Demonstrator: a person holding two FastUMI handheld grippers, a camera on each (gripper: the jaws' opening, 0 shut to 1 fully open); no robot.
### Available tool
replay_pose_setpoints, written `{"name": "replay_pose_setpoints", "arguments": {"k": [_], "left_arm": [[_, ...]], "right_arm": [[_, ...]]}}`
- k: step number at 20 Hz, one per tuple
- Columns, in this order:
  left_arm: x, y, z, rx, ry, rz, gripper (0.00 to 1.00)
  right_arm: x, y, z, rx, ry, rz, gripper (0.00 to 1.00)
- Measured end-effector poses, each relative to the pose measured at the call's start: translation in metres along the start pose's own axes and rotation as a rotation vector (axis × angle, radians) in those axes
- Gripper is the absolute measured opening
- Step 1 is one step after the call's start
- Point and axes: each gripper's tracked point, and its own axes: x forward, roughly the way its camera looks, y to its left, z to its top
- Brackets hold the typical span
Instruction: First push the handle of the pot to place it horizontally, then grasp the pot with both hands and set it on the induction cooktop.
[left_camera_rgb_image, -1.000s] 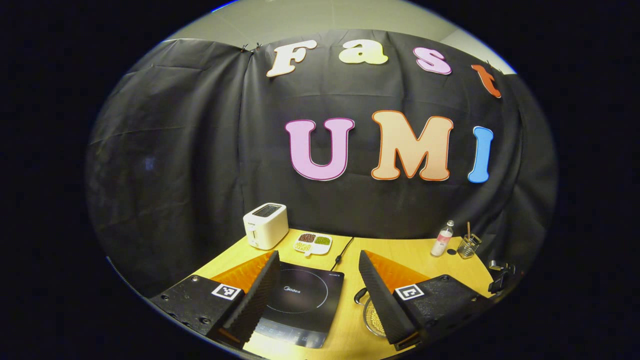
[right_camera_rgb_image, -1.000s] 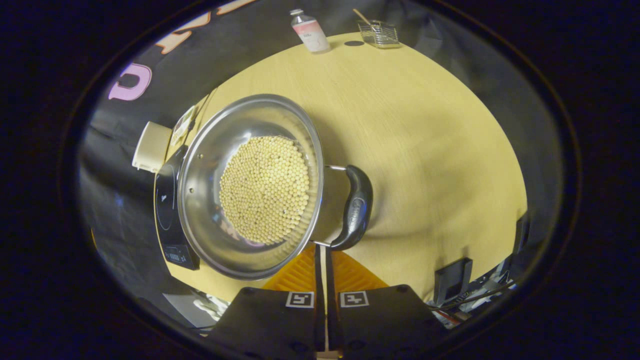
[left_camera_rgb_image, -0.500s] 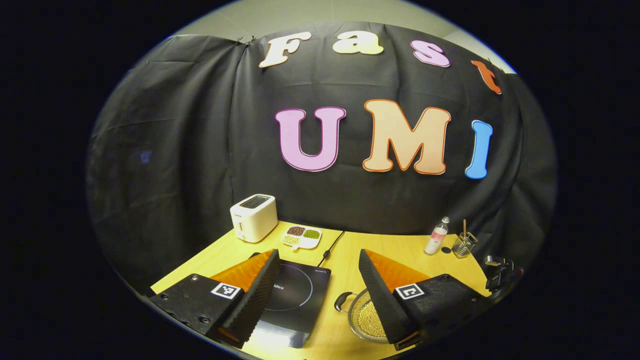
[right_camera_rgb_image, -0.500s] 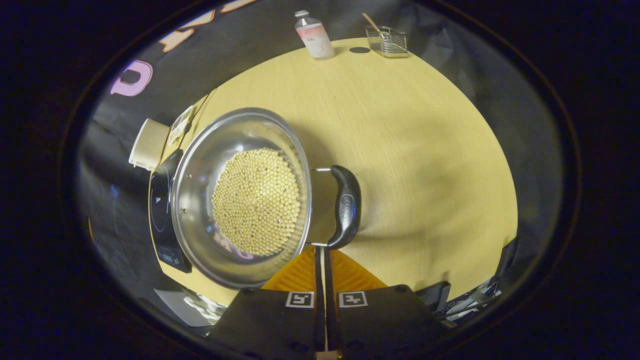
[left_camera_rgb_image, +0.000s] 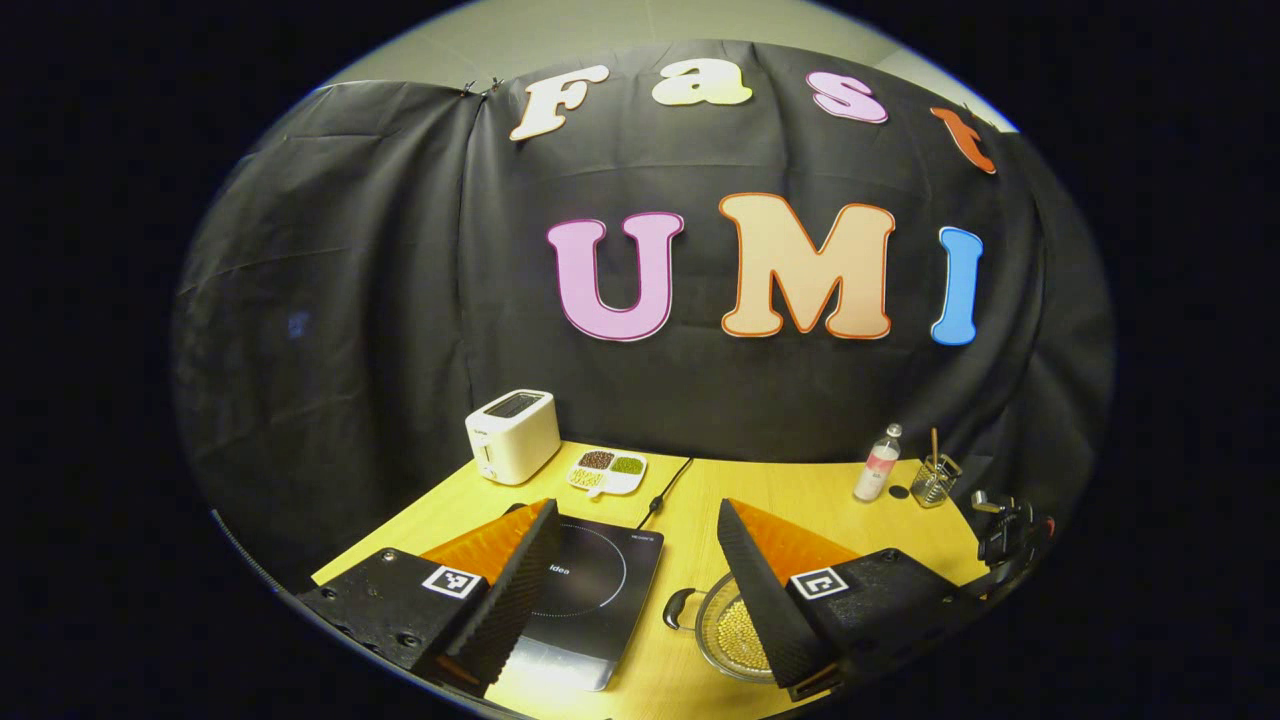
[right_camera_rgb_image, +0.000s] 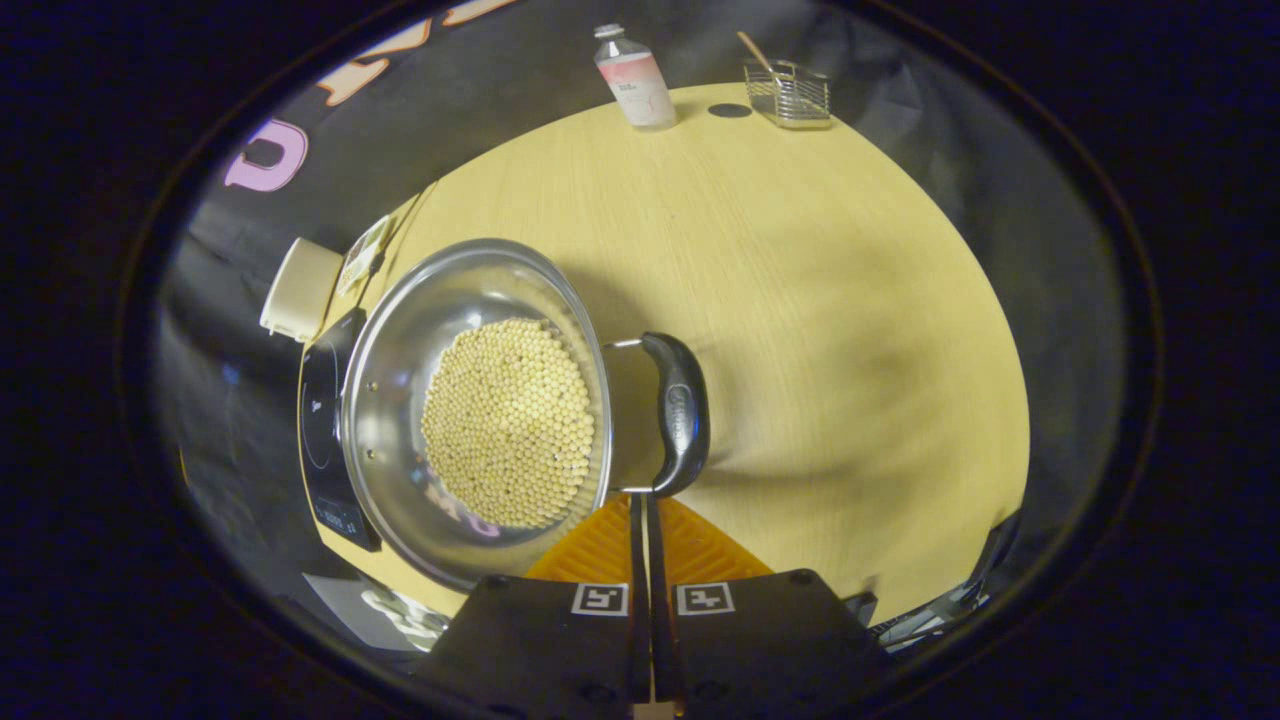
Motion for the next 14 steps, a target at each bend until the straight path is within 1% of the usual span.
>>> {"name": "replay_pose_setpoints", "arguments": {"k": [1,2,3,5,6,7,8,9,10,11,12,13,14], "left_arm": [[0.0,0.001,0.0,0.002,0.003,0.004,0.96],[0.0,0.001,0.0,-0.001,-0.001,0.009,0.93],[0.001,0.001,0.003,-0.006,-0.016,0.009,0.97],[0.002,0.001,0.006,-0.008,-0.025,0.016,0.97],[0.002,0.002,0.004,-0.006,-0.022,0.019,0.93],[0.001,0.003,0.003,-0.007,-0.019,0.021,0.96],[0.001,0.003,0.002,-0.01,-0.016,0.023,0.97],[0.003,0.003,-0.001,-0.013,-0.011,0.027,0.97],[0.003,0.005,-0.003,-0.017,-0.007,0.031,0.97],[0.002,0.006,-0.006,-0.022,-0.004,0.036,0.97],[0.004,0.007,-0.009,-0.027,0.004,0.038,0.93],[0.005,0.008,-0.014,-0.03,0.014,0.038,0.96],[0.006,0.009,-0.018,-0.031,0.025,0.039,0.96]], "right_arm": [[0.0,0.0,0.002,-0.001,-0.002,0.002,0.04],[0.0,-0.001,0.004,-0.001,-0.004,0.005,0.04],[0.001,-0.001,0.006,0.0,-0.004,0.009,0.04],[0.001,-0.002,0.01,0.004,-0.002,0.017,0.03],[0.002,-0.003,0.012,0.001,-0.005,0.019,0.0],[0.002,-0.004,0.014,-0.002,-0.004,0.019,0.0],[0.002,-0.004,0.014,-0.006,-0.003,0.021,0.0],[0.002,-0.003,0.014,-0.008,0.005,0.029,0.03],[0.0,-0.004,0.013,-0.01,0.014,0.042,0.03],[-0.004,-0.01,0.017,-0.011,0.014,0.027,0.03],[-0.002,-0.014,0.011,-0.027,0.022,0.034,0.12],[-0.004,-0.023,0.01,-0.036,0.026,0.021,0.25],[-0.005,-0.029,0.008,-0.041,0.033,0.018,0.43]]}}
